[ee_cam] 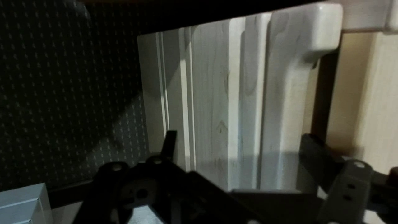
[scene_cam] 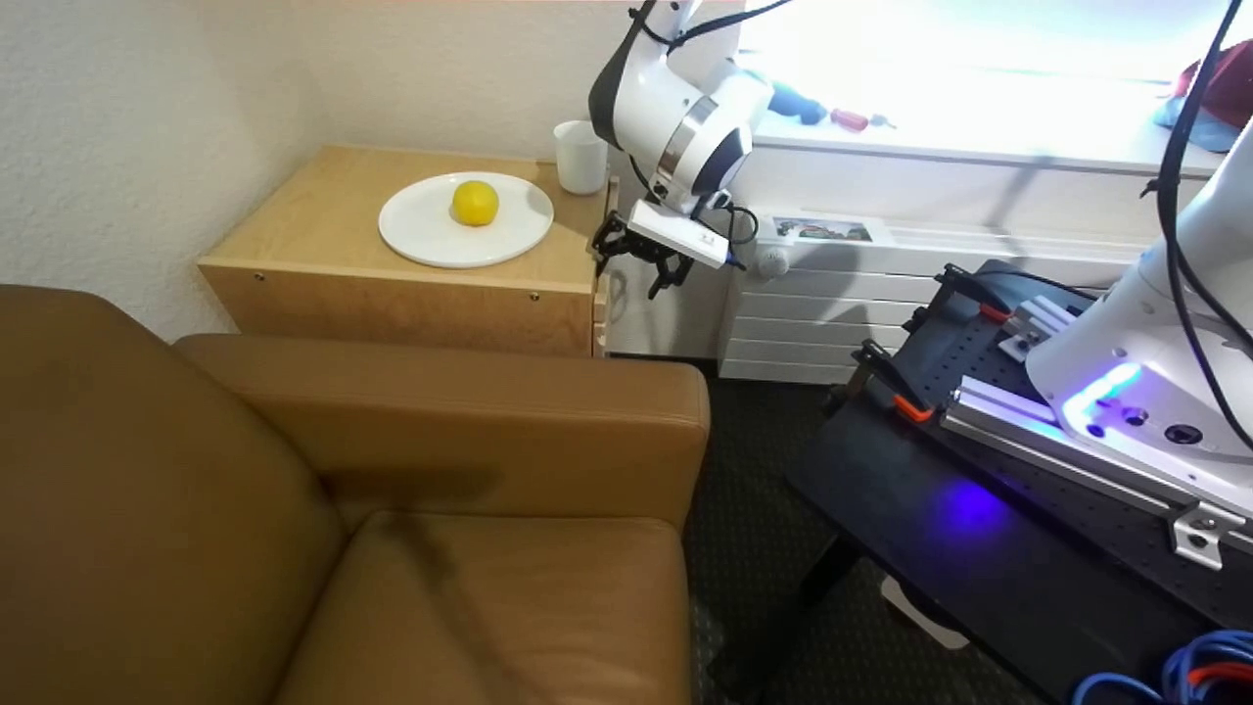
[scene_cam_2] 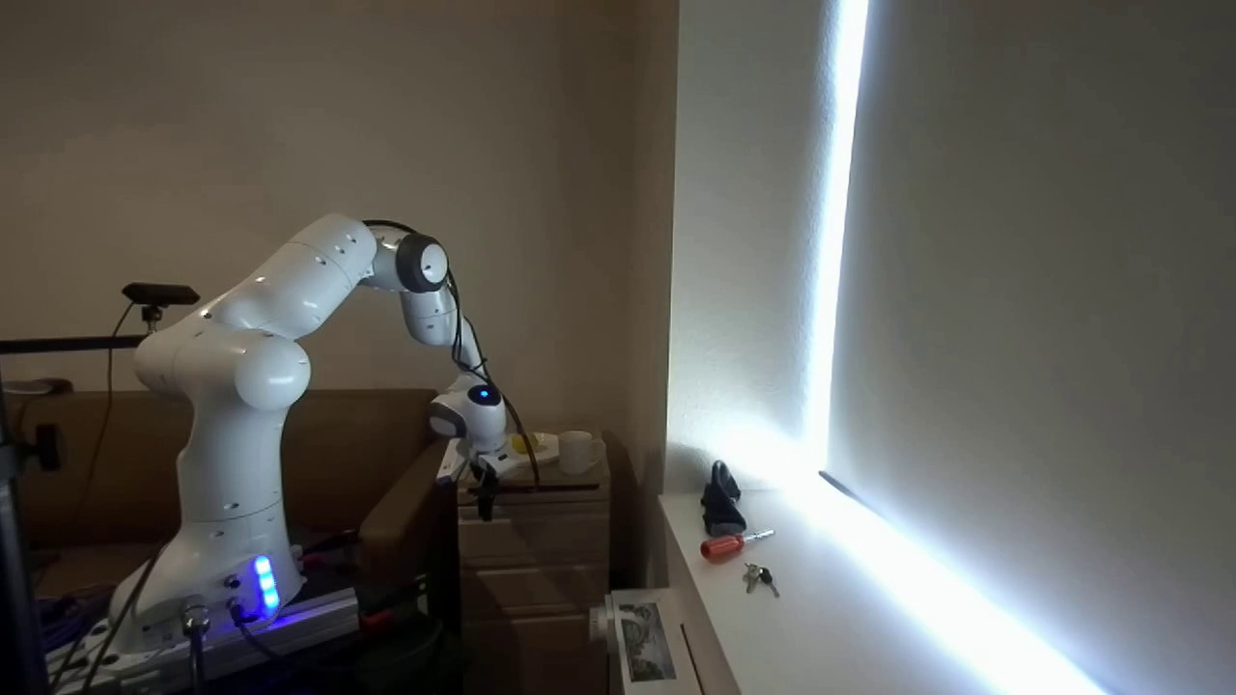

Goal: Open the top drawer of the cabinet.

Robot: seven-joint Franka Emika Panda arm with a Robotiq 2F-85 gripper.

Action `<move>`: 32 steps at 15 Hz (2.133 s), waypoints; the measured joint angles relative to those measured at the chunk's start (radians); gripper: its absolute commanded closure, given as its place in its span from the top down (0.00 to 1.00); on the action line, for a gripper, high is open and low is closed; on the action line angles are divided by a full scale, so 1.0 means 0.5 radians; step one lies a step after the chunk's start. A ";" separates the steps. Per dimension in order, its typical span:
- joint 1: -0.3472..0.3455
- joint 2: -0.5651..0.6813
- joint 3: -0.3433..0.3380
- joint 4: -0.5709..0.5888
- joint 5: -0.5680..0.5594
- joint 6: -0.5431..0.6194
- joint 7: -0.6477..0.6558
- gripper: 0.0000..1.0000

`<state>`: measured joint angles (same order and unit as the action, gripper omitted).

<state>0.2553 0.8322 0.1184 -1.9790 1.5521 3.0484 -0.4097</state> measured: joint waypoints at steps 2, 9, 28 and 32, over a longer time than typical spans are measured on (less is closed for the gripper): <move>-0.022 -0.006 0.003 0.001 0.032 -0.053 -0.109 1.00; -0.060 -0.002 -0.012 -0.018 -0.060 -0.190 -0.252 1.00; -0.055 0.138 -0.551 -0.325 -0.133 0.039 0.184 1.00; -0.198 -0.024 -0.556 -0.378 0.013 -0.165 0.120 1.00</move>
<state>0.1561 0.8203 -0.1597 -2.1679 1.5586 2.9657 -0.3498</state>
